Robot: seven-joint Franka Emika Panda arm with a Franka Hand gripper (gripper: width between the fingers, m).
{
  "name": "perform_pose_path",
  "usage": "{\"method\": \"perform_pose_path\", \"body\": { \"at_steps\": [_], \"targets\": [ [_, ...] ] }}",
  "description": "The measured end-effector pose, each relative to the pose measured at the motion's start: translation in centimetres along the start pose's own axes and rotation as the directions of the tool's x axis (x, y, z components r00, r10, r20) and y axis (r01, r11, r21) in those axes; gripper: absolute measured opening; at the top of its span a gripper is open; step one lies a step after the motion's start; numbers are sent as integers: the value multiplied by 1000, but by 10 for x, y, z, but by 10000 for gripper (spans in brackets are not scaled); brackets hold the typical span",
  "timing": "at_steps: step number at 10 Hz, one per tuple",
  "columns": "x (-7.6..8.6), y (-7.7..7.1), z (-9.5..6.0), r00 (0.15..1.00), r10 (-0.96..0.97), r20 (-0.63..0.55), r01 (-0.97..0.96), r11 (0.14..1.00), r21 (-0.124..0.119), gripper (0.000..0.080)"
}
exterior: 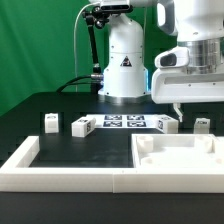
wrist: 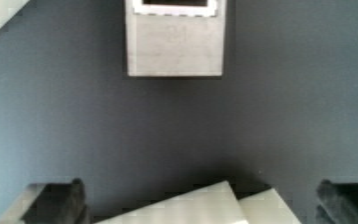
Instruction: Assemble one leg
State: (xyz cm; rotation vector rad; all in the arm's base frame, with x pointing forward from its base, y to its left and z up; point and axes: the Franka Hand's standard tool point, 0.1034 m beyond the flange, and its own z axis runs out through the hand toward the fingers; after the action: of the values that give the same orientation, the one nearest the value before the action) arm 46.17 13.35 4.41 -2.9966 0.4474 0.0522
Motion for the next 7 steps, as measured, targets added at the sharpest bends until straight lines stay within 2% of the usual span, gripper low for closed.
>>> {"method": "perform_pose_path", "body": {
  "at_steps": [2, 3, 4, 5, 7],
  "targets": [
    [-2, 2, 1, 999, -19, 31, 19, 1000, -10, 649],
    [-7, 7, 1, 993, -34, 113, 37, 999, -25, 649],
    [-7, 8, -1, 981, -28, 190, 34, 999, -25, 649],
    [-5, 8, -3, 970, -1, 244, 3, 1000, -6, 649],
    [-9, 7, -6, 917, 12, 398, -6, 1000, -17, 649]
  ]
}}
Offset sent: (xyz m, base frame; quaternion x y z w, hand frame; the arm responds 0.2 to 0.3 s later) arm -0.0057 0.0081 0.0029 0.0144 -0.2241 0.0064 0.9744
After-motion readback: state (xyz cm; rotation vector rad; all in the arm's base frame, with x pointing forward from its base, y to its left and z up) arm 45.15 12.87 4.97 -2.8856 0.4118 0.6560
